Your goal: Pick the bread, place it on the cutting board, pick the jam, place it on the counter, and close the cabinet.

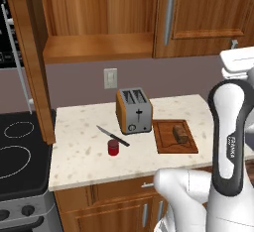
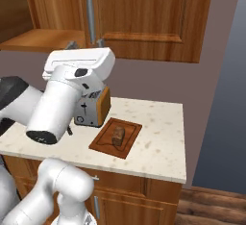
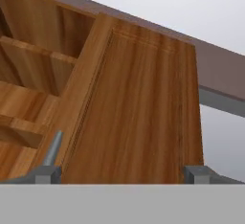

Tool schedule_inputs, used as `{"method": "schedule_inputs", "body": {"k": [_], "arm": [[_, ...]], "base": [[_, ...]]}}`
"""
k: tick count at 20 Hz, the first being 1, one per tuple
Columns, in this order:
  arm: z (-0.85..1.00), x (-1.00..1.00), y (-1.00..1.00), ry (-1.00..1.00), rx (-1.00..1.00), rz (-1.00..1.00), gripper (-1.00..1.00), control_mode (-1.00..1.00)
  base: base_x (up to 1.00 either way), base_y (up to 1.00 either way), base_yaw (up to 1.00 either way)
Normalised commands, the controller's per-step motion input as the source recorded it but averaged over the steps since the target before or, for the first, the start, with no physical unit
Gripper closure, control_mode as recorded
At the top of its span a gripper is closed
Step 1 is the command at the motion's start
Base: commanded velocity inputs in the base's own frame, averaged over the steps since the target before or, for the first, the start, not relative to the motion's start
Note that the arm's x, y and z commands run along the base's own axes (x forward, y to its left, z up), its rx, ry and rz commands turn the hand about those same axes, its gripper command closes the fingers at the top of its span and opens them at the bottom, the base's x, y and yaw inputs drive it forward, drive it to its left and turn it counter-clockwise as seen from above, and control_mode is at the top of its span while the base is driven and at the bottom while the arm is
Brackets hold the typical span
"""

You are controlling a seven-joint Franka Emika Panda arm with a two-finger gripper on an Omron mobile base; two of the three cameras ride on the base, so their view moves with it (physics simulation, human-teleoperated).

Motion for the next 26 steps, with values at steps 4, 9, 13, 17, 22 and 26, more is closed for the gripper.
{"method": "schedule_inputs", "body": {"k": [4, 9, 13, 17, 22, 26], "arm": [[0.16, -0.77, 0.10, 0.22, 0.00, -0.01, -1.00, -1.00], [0.13, -0.70, 0.27, 0.21, 0.00, 0.00, -1.00, -1.00], [0.11, -0.66, 0.39, 0.21, 0.00, 0.00, -1.00, -1.00], [0.08, -0.68, 0.44, 0.20, 0.00, 0.00, -1.00, -1.00], [0.04, -0.69, 0.47, 0.19, 0.00, 0.00, -1.00, -1.00], [0.00, -0.64, 0.55, 0.13, 0.00, 0.00, -1.00, -1.00]], "base": [[0.00, 0.00, 0.00], [0.00, 0.00, 0.00], [0.00, 0.00, 0.00], [0.00, 0.00, 0.00], [0.00, 0.00, 0.00], [0.00, 0.00, 0.00]]}}
